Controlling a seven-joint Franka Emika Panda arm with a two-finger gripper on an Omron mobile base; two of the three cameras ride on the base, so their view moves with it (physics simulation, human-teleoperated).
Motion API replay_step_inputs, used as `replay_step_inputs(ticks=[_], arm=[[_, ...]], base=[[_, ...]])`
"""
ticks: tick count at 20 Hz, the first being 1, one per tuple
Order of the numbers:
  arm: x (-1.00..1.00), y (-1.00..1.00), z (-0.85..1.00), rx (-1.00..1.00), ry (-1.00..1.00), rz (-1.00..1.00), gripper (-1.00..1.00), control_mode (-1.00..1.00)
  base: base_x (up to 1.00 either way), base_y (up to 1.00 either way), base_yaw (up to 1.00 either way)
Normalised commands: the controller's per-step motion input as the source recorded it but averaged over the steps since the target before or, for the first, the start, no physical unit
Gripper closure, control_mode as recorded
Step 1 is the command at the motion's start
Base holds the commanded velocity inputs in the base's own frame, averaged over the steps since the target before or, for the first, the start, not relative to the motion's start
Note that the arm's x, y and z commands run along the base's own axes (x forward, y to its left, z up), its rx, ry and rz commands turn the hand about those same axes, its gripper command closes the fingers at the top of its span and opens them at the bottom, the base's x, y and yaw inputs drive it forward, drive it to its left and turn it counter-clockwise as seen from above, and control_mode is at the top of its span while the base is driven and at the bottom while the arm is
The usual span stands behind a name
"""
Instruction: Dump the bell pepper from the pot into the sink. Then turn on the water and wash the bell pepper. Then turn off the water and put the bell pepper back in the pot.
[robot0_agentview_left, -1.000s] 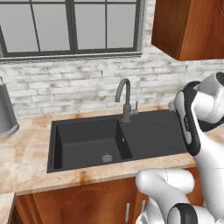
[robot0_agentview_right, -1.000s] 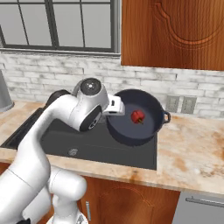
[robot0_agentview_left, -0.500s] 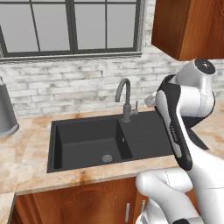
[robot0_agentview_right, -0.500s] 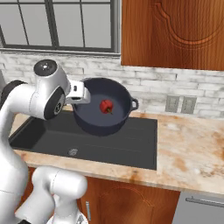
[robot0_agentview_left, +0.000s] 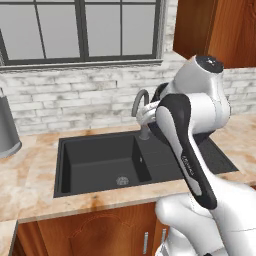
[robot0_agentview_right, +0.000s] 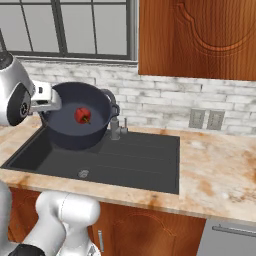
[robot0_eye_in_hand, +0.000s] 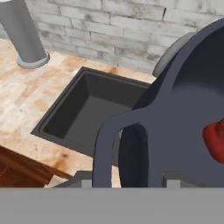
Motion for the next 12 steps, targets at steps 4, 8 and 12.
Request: replay_step_inputs(ticks=[4, 8, 12], arm=[[-0.34, 1.0, 0.1, 0.0, 0.0, 0.11, 1.0, -1.0], [-0.12, 1.0, 0.0, 0.0, 0.0, 0.07, 1.0, -1.0], [0.0, 0.99, 0.0, 0.02, 0.0, 0.04, 1.0, -1.0]], base=[[0.0, 0.0, 0.0], [0.0, 0.0, 0.0], [0.0, 0.0, 0.0]])
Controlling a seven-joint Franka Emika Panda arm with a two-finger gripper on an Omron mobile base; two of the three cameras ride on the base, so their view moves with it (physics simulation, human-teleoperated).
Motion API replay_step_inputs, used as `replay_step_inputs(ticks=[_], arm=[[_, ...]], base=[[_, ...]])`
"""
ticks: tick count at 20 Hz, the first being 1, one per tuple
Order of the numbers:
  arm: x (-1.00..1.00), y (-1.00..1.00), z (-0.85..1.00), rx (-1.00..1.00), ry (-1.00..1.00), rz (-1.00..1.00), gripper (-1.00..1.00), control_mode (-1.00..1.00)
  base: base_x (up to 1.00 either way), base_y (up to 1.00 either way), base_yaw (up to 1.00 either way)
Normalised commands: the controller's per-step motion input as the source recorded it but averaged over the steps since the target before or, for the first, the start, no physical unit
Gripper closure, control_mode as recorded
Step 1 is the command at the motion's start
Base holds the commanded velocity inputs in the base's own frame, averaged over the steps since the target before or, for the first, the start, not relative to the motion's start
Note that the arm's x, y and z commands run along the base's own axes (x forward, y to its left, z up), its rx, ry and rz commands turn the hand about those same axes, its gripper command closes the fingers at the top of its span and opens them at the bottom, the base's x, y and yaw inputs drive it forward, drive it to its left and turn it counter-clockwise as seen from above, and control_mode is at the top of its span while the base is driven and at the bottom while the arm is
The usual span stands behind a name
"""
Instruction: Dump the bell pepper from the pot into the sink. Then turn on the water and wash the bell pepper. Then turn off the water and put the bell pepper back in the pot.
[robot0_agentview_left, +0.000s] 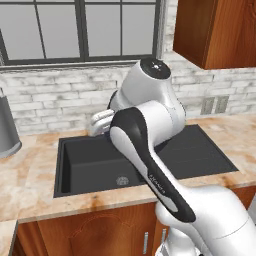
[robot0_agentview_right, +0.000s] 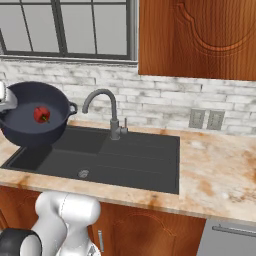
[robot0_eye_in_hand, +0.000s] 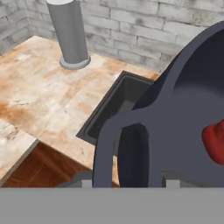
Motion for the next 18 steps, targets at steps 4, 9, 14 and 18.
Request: replay_step_inputs(ticks=[4, 9, 14, 18], arm=[[0.01, 0.88, 0.0, 0.04, -0.03, 0.02, 1.0, -1.0], [0.3, 0.55, 0.0, 0.09, -0.01, 0.01, 1.0, -1.0], [0.61, 0.35, 0.0, 0.11, 0.0, 0.0, 1.0, -1.0], [0.71, 0.24, -0.04, 0.09, 0.0, 0.0, 1.0, -1.0]], base=[[0.0, 0.0, 0.0], [0.0, 0.0, 0.0], [0.0, 0.0, 0.0], [0.0, 0.0, 0.0]])
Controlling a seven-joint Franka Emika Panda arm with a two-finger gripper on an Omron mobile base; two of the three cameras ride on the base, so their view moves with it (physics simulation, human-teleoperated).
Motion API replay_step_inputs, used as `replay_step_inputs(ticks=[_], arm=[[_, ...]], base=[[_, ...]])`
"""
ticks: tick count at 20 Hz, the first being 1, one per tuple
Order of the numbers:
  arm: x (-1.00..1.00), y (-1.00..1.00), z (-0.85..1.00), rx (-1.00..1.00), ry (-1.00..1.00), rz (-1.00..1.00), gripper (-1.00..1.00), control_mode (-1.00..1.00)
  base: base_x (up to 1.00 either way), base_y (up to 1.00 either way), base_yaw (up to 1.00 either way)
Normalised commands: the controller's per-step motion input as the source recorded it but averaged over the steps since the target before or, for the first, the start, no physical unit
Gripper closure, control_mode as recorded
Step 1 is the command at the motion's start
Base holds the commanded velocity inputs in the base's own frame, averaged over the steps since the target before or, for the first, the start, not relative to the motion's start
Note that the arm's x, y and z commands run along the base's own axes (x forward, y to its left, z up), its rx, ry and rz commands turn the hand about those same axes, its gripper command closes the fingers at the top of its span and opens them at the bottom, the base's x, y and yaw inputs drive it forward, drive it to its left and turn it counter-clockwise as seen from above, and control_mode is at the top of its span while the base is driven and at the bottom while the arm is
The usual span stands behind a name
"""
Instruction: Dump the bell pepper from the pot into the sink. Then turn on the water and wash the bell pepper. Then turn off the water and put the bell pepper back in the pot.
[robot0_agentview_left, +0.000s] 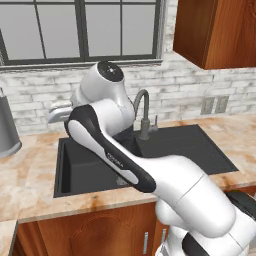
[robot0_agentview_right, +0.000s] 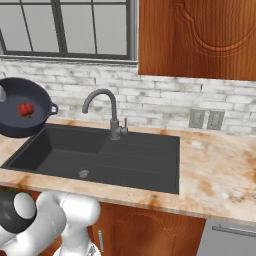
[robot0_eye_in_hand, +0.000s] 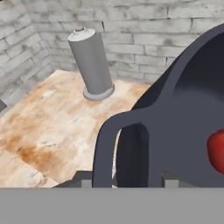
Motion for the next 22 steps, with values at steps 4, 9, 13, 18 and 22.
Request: replay_step_inputs(ticks=[4, 9, 13, 18, 22], arm=[[0.71, 0.13, -0.21, 0.1, 0.0, 0.0, 1.0, -1.0], [0.86, 0.0, -0.37, 0.11, 0.0, 0.0, 1.0, -1.0], [0.88, 0.0, -0.45, 0.1, 0.0, 0.0, 1.0, -1.0], [0.57, 0.0, -0.42, 0.12, 0.0, 0.0, 1.0, -1.0], [0.28, 0.0, -0.25, 0.15, -0.02, 0.03, 1.0, -1.0]], base=[[0.0, 0.0, 0.0], [0.0, 0.0, 0.0], [0.0, 0.0, 0.0], [0.0, 0.0, 0.0], [0.0, 0.0, 0.0]])
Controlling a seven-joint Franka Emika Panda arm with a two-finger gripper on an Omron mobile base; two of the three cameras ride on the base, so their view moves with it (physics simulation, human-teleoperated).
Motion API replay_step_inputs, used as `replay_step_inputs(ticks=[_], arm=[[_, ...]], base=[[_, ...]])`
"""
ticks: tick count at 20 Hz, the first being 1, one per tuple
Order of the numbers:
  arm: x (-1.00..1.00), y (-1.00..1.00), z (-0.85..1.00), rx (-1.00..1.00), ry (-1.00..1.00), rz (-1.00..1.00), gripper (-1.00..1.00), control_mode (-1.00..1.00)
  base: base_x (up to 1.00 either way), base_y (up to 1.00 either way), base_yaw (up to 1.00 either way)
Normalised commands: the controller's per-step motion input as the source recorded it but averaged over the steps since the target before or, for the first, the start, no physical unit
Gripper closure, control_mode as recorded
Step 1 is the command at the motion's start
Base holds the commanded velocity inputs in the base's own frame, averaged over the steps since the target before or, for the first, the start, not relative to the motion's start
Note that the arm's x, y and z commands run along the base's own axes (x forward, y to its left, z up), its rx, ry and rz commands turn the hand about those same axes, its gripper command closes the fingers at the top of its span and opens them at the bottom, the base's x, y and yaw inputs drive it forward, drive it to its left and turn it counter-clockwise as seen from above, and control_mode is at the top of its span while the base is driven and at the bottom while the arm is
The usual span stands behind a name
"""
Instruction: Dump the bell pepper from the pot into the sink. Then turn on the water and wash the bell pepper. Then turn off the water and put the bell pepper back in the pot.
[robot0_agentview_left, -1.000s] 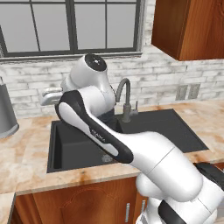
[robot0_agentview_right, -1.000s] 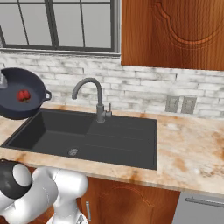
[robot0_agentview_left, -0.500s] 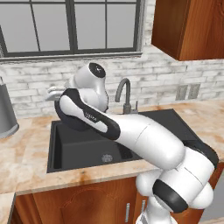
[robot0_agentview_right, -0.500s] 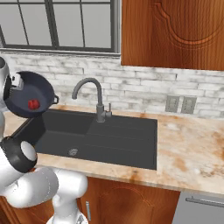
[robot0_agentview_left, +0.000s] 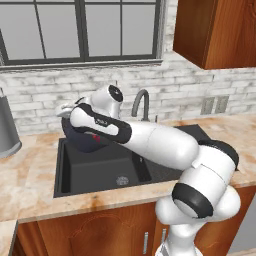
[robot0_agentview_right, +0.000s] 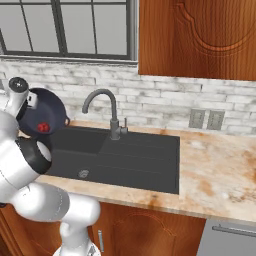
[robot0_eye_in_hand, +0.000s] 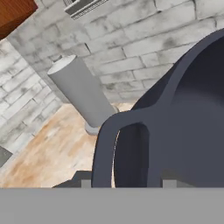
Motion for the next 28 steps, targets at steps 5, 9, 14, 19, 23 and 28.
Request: replay_step_inputs(ticks=[5, 9, 14, 19, 23, 28], arm=[[0.09, 0.0, -0.12, 0.2, -0.1, 0.07, 1.0, -1.0], [0.04, 0.0, -0.11, 0.16, -0.16, 0.06, 1.0, -1.0], [0.35, -0.03, -0.22, 0.13, -0.12, 0.01, 1.0, -1.0], [0.37, -0.16, -0.18, 0.13, -0.08, 0.0, 1.0, -1.0], [0.06, -0.19, -0.14, 0.13, -0.08, 0.0, 1.0, -1.0], [0.05, -0.27, -0.03, 0.11, -0.11, 0.0, 1.0, -1.0]], base=[[0.0, 0.0, 0.0], [0.0, 0.0, 0.0], [0.0, 0.0, 0.0], [0.0, 0.0, 0.0], [0.0, 0.0, 0.0], [0.0, 0.0, 0.0]])
